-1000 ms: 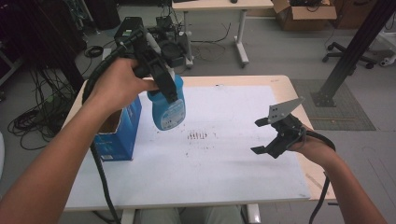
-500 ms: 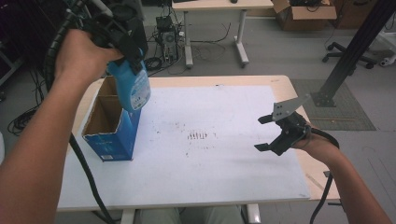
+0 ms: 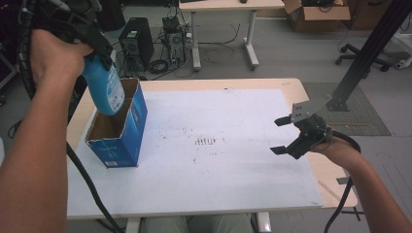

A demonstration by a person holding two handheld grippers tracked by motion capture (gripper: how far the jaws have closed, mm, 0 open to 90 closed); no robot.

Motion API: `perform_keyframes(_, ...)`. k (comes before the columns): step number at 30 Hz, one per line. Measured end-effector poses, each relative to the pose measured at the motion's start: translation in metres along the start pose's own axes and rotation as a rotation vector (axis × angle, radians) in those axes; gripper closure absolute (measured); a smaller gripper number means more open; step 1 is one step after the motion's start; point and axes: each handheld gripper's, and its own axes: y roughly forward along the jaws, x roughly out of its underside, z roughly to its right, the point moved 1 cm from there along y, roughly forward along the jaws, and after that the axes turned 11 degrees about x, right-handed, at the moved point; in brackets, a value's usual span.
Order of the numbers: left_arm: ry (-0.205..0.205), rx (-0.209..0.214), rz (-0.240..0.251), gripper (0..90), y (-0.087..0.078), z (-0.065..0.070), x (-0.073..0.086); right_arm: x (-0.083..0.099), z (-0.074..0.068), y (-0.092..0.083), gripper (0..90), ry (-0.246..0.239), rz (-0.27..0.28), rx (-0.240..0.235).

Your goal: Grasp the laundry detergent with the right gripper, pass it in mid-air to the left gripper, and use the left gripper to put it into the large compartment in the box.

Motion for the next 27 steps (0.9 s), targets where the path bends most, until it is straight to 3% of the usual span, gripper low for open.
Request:
perform_keyframes(7, -0.064, -0.001, 0.006, 37.9, 0.015, -0.021, 0.006, 0.003, 0.002, -0.002, 6.0, -0.001, -0.011, 0.007)
perform_keyframes(20, -0.094, 0.011, 0.009, 37.9, 0.056, -0.036, 0.016, 0.004, 0.003, -0.003, 6.1, 0.003, -0.022, 0.012)
perform_keyframes(27, -0.092, 0.012, 0.013, 37.9, 0.075, -0.041, 0.021, 0.007, 0.005, -0.005, 6.2, 0.011, -0.025, 0.020)
